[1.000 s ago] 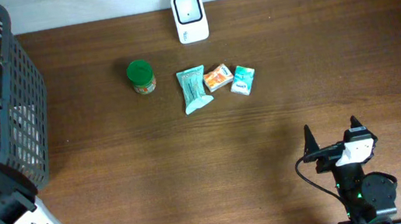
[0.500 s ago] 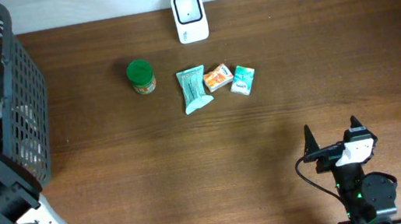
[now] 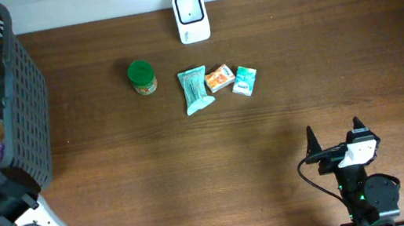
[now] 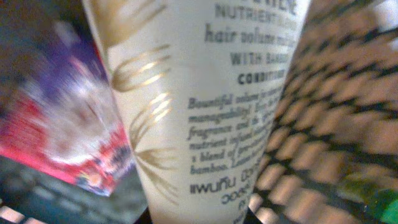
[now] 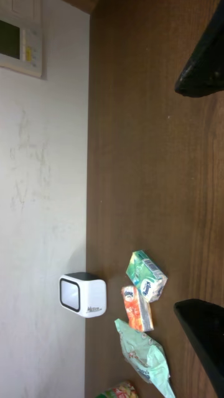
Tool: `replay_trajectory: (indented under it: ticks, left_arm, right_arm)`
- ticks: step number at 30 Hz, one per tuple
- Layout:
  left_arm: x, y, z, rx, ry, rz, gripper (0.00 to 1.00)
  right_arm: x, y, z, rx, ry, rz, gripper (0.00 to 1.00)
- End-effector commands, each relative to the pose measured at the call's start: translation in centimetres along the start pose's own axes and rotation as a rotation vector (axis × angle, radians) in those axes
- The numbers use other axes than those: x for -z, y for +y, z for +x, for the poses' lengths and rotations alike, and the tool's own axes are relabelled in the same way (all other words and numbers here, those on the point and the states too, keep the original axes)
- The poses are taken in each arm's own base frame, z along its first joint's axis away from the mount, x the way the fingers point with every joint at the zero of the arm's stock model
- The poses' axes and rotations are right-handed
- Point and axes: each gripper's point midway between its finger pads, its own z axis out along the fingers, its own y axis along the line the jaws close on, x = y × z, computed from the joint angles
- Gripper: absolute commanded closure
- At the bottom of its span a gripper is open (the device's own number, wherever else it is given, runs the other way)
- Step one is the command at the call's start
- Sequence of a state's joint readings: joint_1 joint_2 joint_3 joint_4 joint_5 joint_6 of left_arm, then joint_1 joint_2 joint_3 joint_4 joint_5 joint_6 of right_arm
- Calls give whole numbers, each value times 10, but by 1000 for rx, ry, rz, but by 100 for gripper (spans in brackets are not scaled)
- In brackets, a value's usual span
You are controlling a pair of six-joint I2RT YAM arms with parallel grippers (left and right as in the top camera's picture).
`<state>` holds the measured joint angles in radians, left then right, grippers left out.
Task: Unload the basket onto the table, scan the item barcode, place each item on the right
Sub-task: 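Reach the left gripper into the basket and grasp the white Pantene tube, then lay the white Pantene tube on the table among the items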
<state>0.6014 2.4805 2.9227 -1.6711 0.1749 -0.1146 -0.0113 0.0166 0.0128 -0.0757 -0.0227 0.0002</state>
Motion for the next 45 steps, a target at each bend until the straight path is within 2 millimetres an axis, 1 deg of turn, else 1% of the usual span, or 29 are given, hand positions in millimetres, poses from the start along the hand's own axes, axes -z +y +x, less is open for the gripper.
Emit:
replay_trajectory:
  ticks: [1,3,5,7,8,10,11,12,13,14,15,16,17,18,20,22,23,25,27,30,31,33,35,37,39,41,42,43,45]
  left_arm:
    - [102,-33,-25,80,-288,133,100]
    - [140,-57,-25,57,-358,257,100]
    - [180,-86,-19,19,-411,398,100]
    - [209,-109,-10,-38,-449,485,100]
    - [223,-123,-1,-73,-454,545,100]
    - [239,-148,17,-129,-429,638,100]
    - [240,-161,28,-150,-397,668,100]
    - [235,-181,47,-183,-332,688,100]
    - [229,-196,59,-226,-294,695,100]
    - [218,-218,76,-305,-252,687,100]
    - [211,-230,85,-339,-228,673,100]
    - [203,-246,97,-390,-202,658,100]
    - [190,-265,112,-444,-173,623,100]
    - [182,-275,122,-471,-156,593,100]
    - [151,-302,152,-563,-112,457,100]
    - [130,-320,179,-638,-74,369,100]
    - [114,-330,197,-688,-56,302,100]
    - [96,-340,217,-704,-37,224,100]
    - [66,-357,244,-735,-20,154,100]
    - [26,-392,290,-842,-40,135,100]
    - [14,-402,302,-865,-57,140,100]
    - [-15,-425,323,-913,-175,111,100]
    - [-33,-434,331,-931,-317,41,98]
    - [-45,-432,337,-941,-398,-18,96]
    - [-63,-425,354,-973,-421,-62,95]
    - [-76,-416,366,-1000,-400,-81,93]
    - [-79,-414,371,-1010,-386,-80,89]
    - [-82,-414,379,-1023,-361,-64,82]
    - [-83,-418,393,-1039,-316,-16,71]
  right_arm:
    - [0,-2,3,-4,6,10,1]
    - [0,-2,3,-4,6,10,2]
    - [0,-2,3,-4,6,10,1]
    - [0,-2,3,-4,6,10,1]
    - [0,-2,3,-4,6,10,1]
    - [0,-2,3,-4,6,10,1]
    - [0,-2,3,-4,6,10,2]
    - [0,-2,3,-4,6,10,1]
    - [0,-2,3,-4,6,10,1]
    - [0,-2,3,-4,6,10,1]
    - [0,-2,3,-4,6,10,2]
    - [0,-2,3,-4,6,10,2]
    - [0,-2,3,-4,6,10,2]
    - [0,-2,3,-4,6,10,1]
    - [0,-2,3,-4,6,10,2]
    - [0,-2,3,-4,6,10,1]
    - [0,-2,3,-4,6,10,1]
    - [0,-2,3,-4,6,10,1]
    - [0,-2,3,-4,6,10,1]
    - [0,-2,3,-4,6,10,1]
    - [0,-2,3,-4,6,10,1]
    - [0,-2,3,-4,6,10,1]
    - [0,-2,3,-4,6,10,1]
    - [0,-2,3,-4,6,10,1]
    - [0,-2,3,-4,6,10,1]
    - [0,-2,3,-4,6,10,1]
    - [0,-2,3,-4,6,10,1]
    - [0,-2,3,-4,6,10,1]
    - [0,-2,3,-4,6,10,1]
